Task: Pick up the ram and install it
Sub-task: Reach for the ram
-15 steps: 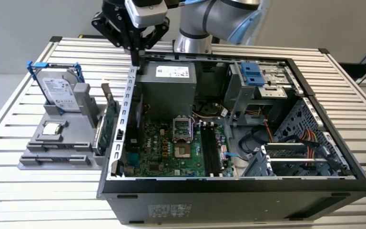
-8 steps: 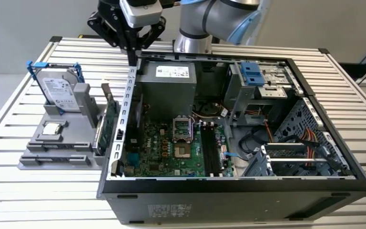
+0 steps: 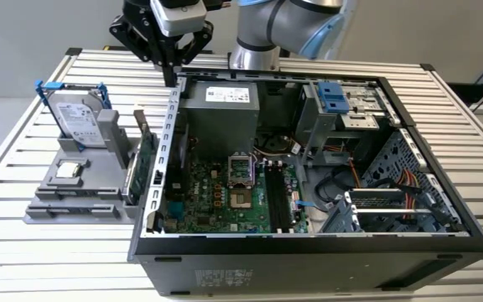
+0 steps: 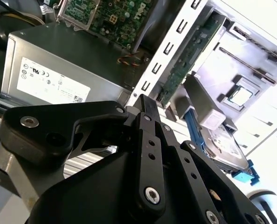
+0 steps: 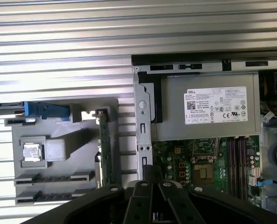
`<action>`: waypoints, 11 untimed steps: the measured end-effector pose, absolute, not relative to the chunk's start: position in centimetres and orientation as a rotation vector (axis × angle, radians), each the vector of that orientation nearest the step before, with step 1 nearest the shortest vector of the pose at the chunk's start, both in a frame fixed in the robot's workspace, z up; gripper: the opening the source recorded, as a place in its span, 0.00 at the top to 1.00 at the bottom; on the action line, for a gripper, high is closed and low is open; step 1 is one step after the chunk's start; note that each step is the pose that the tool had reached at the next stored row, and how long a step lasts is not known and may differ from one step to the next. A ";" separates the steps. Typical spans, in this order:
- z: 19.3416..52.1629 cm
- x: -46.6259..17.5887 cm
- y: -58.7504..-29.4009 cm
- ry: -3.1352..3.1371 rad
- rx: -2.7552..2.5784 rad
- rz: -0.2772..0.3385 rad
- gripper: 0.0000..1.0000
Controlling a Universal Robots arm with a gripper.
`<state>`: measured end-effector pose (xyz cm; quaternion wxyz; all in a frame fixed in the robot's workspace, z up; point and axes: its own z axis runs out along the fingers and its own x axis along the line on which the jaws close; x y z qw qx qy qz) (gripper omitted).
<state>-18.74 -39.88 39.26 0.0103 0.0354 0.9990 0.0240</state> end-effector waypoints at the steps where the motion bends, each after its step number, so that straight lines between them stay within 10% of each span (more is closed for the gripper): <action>1: 39.3 -18.9 -39.9 3.118 0.110 0.075 1.00; 11: 39.3 -20.1 -39.9 3.118 0.110 0.075 1.00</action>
